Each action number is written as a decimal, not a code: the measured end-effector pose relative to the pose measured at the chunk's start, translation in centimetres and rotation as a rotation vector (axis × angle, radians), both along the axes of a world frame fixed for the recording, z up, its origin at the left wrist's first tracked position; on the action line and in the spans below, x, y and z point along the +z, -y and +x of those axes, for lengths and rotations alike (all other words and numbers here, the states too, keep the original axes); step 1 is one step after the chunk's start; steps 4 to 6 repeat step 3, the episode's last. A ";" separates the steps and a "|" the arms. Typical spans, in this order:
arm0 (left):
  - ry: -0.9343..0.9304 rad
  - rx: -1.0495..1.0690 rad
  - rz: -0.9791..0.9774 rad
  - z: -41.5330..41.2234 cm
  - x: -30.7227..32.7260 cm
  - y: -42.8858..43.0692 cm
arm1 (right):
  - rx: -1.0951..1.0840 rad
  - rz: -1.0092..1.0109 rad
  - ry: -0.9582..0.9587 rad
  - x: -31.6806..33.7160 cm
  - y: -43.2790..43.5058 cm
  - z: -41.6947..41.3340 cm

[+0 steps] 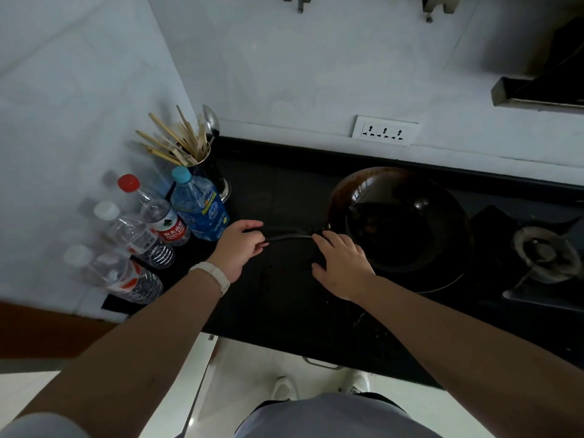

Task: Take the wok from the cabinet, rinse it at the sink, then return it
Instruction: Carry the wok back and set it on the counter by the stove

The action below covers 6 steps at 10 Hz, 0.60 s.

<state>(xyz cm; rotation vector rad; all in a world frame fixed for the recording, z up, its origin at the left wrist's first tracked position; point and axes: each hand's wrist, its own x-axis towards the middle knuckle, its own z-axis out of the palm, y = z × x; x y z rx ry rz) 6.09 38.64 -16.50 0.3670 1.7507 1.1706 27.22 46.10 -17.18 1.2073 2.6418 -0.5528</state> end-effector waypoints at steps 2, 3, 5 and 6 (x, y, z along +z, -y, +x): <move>-0.056 -0.110 -0.031 -0.9 0.7 0.9 | -0.018 -0.002 -0.006 1.3 0.4 0.4; -0.336 -0.256 -0.050 -1.7 1.5 2.0 | -0.025 0.039 -0.027 2.5 0.6 0.7; -0.336 -0.256 -0.050 -1.7 1.5 2.0 | -0.025 0.039 -0.027 2.5 0.6 0.7; -0.336 -0.256 -0.050 -1.7 1.5 2.0 | -0.025 0.039 -0.027 2.5 0.6 0.7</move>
